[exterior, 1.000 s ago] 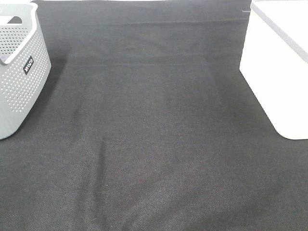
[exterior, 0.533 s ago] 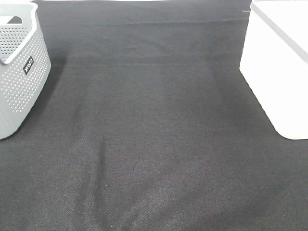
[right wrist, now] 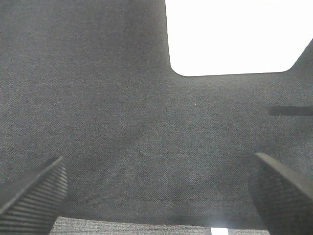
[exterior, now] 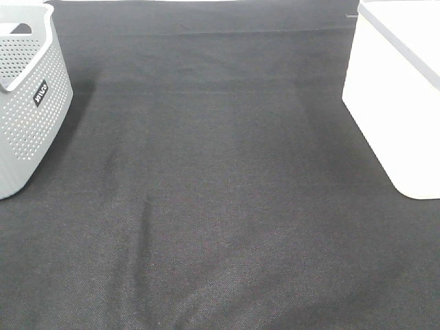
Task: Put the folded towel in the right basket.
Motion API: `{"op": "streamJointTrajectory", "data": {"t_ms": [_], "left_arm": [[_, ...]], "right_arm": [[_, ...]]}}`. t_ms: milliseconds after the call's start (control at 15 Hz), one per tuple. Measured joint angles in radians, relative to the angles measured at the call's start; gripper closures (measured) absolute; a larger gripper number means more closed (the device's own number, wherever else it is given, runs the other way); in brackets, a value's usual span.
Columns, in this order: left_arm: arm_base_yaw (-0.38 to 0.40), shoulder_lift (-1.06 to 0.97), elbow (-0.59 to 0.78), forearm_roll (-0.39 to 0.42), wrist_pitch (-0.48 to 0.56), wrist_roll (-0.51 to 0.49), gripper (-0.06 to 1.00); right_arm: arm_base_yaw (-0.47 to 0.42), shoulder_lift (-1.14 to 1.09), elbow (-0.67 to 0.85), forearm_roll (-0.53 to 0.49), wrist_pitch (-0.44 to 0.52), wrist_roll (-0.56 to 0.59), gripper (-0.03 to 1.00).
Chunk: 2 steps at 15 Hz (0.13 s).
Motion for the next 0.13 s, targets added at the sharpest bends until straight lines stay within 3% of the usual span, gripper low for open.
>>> {"op": "streamJointTrajectory", "data": {"t_ms": [133], "left_arm": [[0.0, 0.0, 0.0, 0.0, 0.0, 0.0, -0.03]], "right_arm": [[0.0, 0.0, 0.0, 0.0, 0.0, 0.0, -0.01]]}}
